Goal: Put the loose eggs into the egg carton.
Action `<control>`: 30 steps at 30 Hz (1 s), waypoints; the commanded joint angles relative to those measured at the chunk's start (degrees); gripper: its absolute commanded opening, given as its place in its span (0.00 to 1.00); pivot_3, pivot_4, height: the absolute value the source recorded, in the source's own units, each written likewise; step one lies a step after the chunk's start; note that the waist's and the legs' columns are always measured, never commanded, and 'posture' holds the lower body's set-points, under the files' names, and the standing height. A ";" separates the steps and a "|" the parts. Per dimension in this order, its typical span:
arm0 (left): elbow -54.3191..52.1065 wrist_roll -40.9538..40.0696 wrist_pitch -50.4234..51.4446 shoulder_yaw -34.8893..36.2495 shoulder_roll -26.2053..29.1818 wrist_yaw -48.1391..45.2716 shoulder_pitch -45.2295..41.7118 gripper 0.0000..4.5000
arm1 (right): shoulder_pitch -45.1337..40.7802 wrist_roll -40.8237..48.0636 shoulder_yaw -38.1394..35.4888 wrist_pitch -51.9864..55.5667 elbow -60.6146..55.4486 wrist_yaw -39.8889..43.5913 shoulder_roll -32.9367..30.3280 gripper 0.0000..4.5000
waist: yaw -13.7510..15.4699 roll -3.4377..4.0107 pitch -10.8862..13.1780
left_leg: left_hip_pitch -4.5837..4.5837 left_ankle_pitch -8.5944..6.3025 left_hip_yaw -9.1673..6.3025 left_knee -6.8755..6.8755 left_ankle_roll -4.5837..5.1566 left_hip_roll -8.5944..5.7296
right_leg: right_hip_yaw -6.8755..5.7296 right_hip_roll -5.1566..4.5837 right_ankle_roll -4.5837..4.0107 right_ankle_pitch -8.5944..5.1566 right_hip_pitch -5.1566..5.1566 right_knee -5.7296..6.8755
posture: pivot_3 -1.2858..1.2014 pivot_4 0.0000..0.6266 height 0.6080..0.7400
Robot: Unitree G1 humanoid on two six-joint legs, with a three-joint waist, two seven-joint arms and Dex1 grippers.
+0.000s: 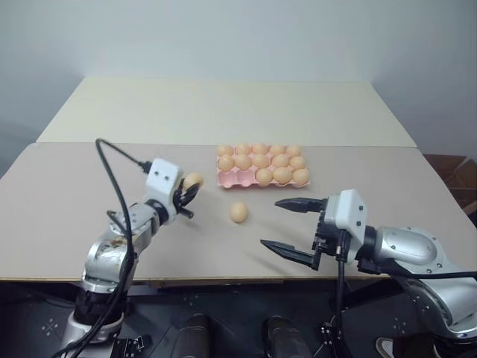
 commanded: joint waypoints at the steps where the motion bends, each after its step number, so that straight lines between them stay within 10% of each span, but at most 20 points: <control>1: 4.16 1.54 -4.54 -3.44 -0.79 -3.03 -5.08 0.25 | -0.21 1.47 -2.90 0.69 -2.52 -2.40 -0.02 1.00 | 0.13 0.00 0.00 | 0.01 0.00 0.00 0.00 0.00 0.00 | 0.00 0.01 0.00 0.00 0.00 0.00 | 0.52 0.24 1.00; 23: 44.54 13.20 -32.09 -11.14 -8.78 -13.20 -23.37 0.25 | 0.21 2.95 -3.27 3.71 -5.00 -6.87 -1.53 1.00 | 0.25 -0.03 0.02 | -0.17 0.00 -0.03 0.03 0.01 -0.03 | -0.01 0.03 0.06 0.01 -0.08 -0.02 | 0.52 0.24 1.00; 30: 43.40 13.60 -32.81 -9.67 -8.62 -14.04 -22.58 0.84 | 0.61 2.75 -3.15 3.61 -5.38 -6.91 -1.61 1.00 | 0.23 -0.03 0.02 | -0.17 0.00 -0.04 0.04 0.01 -0.02 | -0.01 0.03 0.07 0.01 -0.09 -0.01 | 0.52 0.24 1.00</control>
